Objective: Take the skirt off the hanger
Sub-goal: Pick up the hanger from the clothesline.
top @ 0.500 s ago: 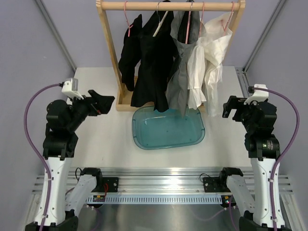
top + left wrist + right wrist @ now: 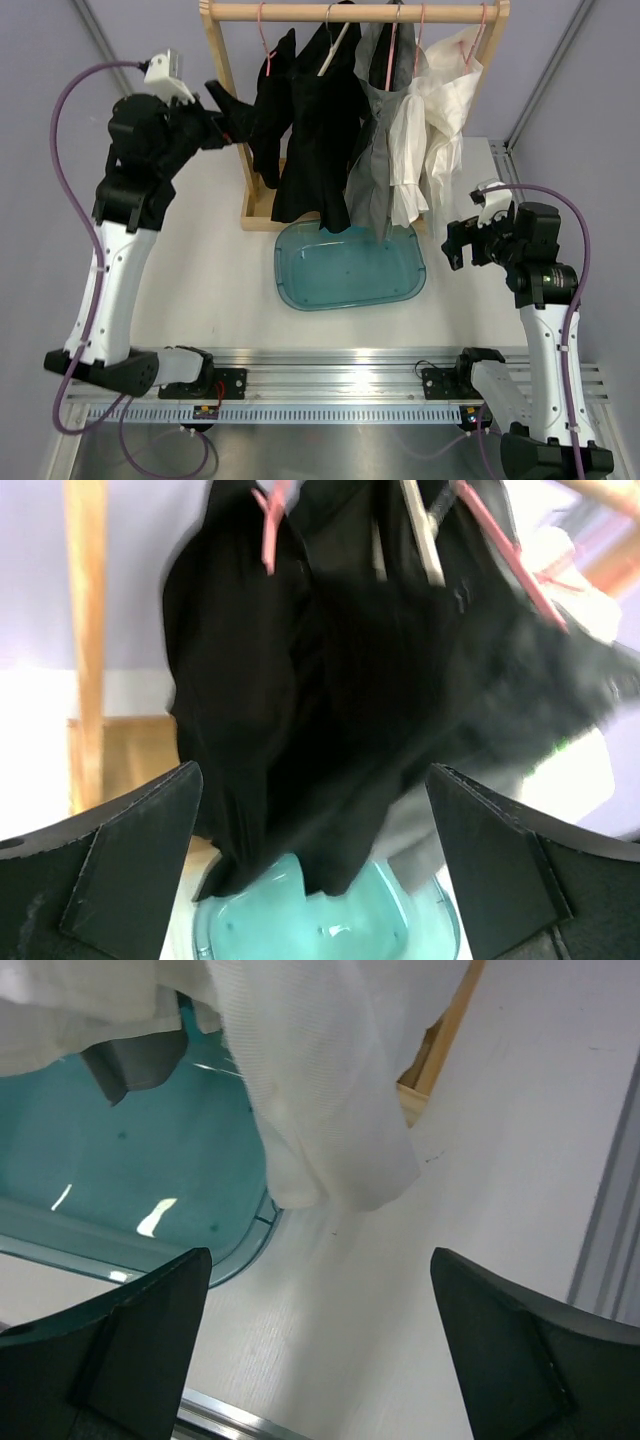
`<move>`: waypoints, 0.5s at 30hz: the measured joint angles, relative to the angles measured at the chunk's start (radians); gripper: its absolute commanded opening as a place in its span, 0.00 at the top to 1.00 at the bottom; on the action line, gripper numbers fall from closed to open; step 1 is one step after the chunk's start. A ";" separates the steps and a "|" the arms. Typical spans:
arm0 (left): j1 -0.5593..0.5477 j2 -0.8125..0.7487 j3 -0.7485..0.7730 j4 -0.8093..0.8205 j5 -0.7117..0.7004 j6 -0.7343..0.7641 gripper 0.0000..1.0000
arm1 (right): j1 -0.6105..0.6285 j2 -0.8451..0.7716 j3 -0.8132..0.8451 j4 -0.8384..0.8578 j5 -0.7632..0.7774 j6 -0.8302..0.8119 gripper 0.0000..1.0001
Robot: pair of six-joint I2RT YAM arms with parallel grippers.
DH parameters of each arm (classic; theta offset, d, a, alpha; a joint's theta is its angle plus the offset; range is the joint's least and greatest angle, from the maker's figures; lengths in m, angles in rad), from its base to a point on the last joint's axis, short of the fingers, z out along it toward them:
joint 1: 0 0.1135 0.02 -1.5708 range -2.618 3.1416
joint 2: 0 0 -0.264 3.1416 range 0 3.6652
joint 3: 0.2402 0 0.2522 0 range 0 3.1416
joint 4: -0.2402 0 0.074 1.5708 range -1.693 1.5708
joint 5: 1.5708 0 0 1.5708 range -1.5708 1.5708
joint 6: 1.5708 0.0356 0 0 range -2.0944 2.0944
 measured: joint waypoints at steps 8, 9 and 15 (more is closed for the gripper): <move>0.000 0.323 0.373 -0.025 -0.026 0.007 0.10 | 0.000 -0.066 -0.109 0.032 -0.136 -0.009 0.01; 0.000 0.346 0.379 -0.021 -0.026 0.006 0.11 | 0.000 -0.070 -0.116 0.036 -0.147 -0.009 0.01; 0.000 0.452 0.383 0.008 -0.034 0.008 0.17 | 0.000 -0.079 -0.143 0.069 -0.207 -0.009 0.01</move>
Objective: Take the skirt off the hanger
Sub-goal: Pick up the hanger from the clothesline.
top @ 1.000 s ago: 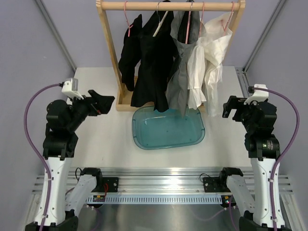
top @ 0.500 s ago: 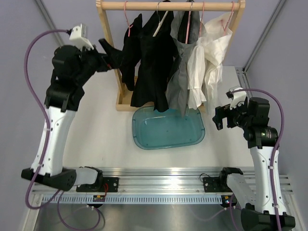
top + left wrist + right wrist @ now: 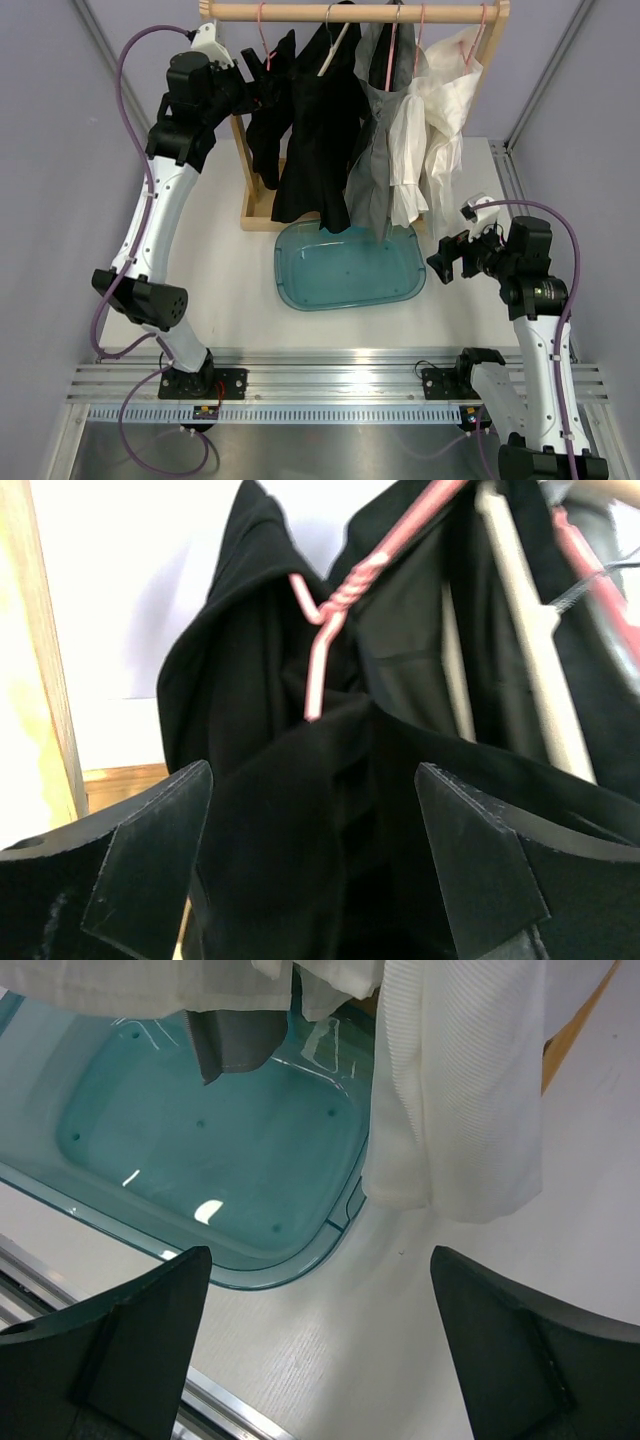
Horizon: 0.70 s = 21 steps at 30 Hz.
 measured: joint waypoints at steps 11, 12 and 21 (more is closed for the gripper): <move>0.000 0.077 0.022 0.146 -0.019 -0.020 0.34 | 0.000 -0.064 -0.066 0.033 -0.048 0.001 0.01; 0.000 0.080 0.022 0.162 -0.019 -0.026 0.35 | 0.000 -0.067 -0.069 0.033 -0.048 0.002 0.00; 0.000 0.124 0.048 0.232 -0.027 -0.051 0.44 | 0.000 -0.071 -0.077 0.052 -0.066 0.008 0.01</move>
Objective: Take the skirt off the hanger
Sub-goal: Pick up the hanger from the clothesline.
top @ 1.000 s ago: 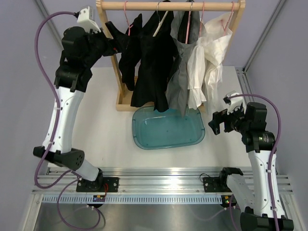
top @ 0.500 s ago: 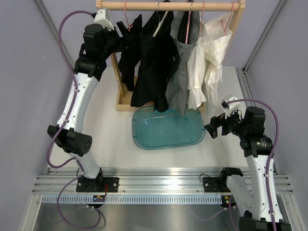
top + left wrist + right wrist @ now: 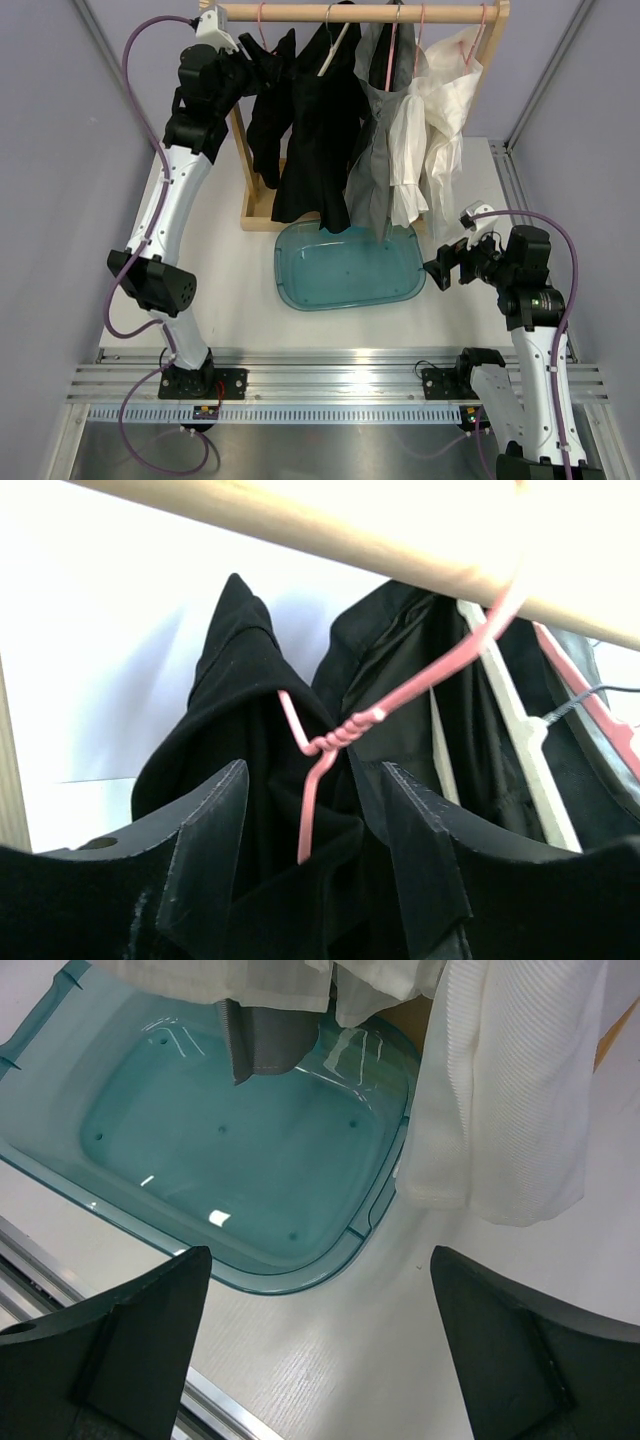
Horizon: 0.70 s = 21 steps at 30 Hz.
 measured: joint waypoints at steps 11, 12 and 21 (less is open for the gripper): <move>-0.044 0.040 0.000 0.016 -0.093 0.124 0.59 | -0.001 -0.023 -0.005 0.001 -0.001 0.001 0.01; -0.048 0.041 0.000 0.019 -0.103 0.137 0.63 | -0.001 -0.025 -0.005 0.001 -0.001 0.001 0.01; -0.073 0.045 0.000 0.055 -0.159 0.229 1.00 | -0.001 -0.040 -0.006 0.001 -0.001 0.001 0.01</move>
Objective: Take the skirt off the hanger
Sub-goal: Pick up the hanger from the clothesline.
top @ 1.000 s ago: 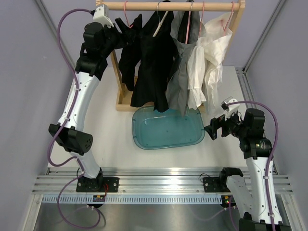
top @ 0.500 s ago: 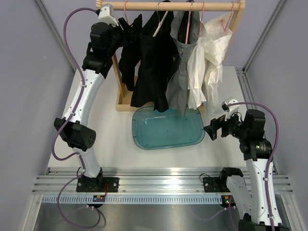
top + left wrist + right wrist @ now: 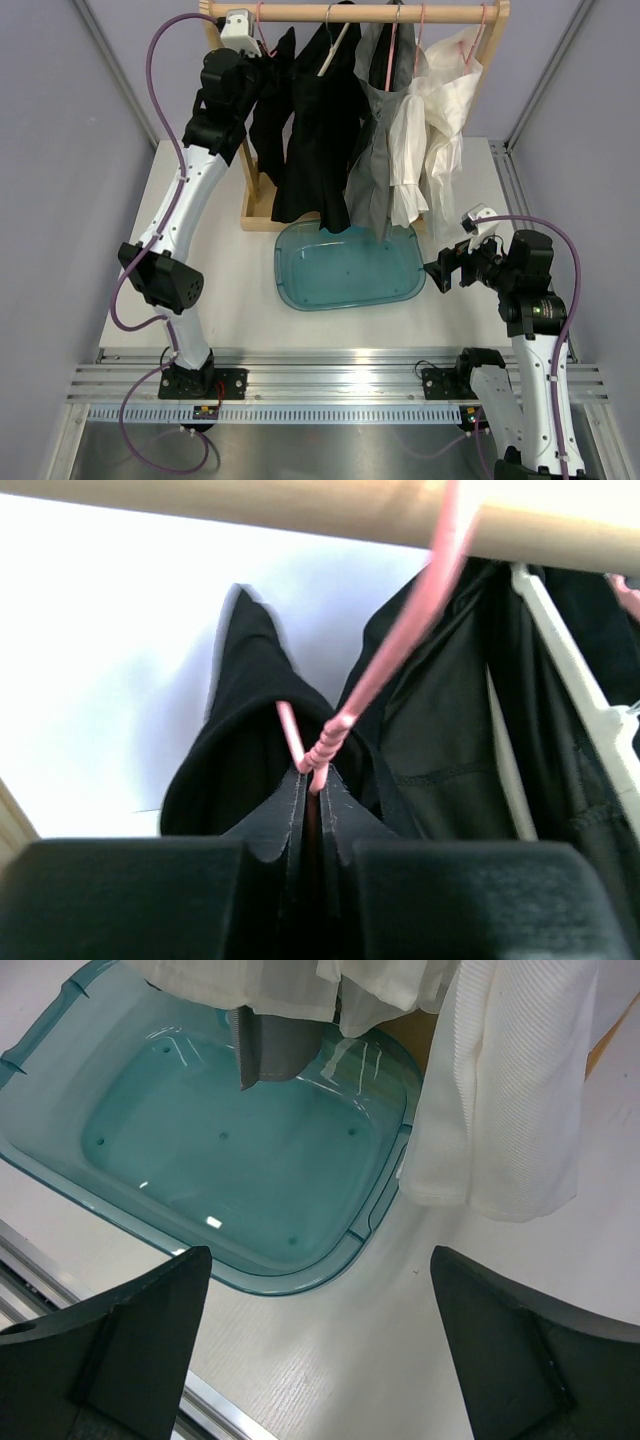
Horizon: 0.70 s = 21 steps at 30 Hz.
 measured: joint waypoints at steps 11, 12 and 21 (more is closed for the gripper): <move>-0.002 -0.016 0.005 -0.005 -0.001 0.040 1.00 | -0.003 -0.017 0.000 0.000 -0.008 0.000 0.00; -0.002 -0.021 0.005 -0.005 -0.001 0.042 1.00 | -0.003 -0.019 0.000 0.000 -0.008 0.000 0.01; -0.002 -0.117 -0.010 -0.002 -0.001 0.069 1.00 | -0.003 -0.035 -0.003 0.000 -0.024 0.000 0.00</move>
